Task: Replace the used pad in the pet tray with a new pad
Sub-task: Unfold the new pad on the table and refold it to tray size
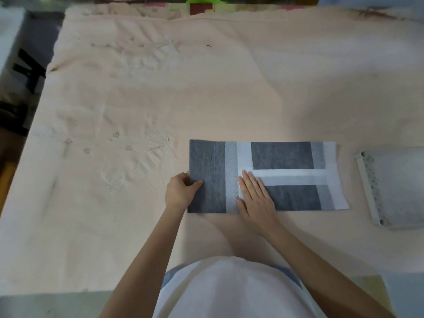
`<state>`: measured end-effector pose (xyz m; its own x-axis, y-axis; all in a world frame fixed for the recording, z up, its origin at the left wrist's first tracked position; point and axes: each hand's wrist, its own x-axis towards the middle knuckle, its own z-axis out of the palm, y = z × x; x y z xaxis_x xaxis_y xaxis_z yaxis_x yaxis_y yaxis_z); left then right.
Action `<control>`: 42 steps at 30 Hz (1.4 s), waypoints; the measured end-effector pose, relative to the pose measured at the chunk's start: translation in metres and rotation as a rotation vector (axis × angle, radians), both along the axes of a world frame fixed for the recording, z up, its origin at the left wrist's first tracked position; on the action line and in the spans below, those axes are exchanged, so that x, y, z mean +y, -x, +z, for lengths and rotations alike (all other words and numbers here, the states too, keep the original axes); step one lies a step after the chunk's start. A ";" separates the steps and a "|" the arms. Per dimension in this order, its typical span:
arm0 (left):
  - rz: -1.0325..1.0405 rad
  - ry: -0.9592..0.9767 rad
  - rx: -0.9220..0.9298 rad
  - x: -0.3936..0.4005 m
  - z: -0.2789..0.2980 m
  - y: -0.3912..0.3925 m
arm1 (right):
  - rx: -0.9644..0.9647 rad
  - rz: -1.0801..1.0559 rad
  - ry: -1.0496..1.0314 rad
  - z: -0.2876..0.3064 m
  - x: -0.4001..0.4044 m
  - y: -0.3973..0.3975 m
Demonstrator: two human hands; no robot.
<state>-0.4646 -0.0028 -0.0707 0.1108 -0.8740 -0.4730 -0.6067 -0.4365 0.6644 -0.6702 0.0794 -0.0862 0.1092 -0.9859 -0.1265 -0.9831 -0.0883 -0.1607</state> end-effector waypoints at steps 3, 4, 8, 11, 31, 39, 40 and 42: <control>0.018 -0.008 0.014 -0.001 -0.001 -0.012 | 0.009 0.011 -0.001 0.003 -0.001 -0.007; 0.021 -0.016 0.014 -0.001 -0.001 -0.017 | 0.014 0.013 0.006 0.005 -0.001 -0.011; 0.059 -0.025 -0.013 -0.001 -0.001 -0.046 | 0.049 0.041 0.035 0.008 -0.008 -0.037; 0.091 -0.009 -0.083 -0.005 0.003 -0.076 | 0.074 0.110 0.013 0.011 -0.014 -0.065; -0.222 0.214 -0.324 -0.018 0.052 -0.002 | -0.142 -0.436 0.070 0.038 -0.008 -0.004; -0.682 0.177 -0.236 -0.023 0.048 0.154 | -0.146 -0.884 -0.164 0.049 0.008 0.063; -0.688 0.156 -0.245 -0.024 0.046 0.163 | -0.191 -0.918 -0.160 0.049 0.007 0.066; -0.696 0.118 -0.277 -0.025 0.042 0.174 | -0.306 -0.992 -0.177 0.048 0.006 0.071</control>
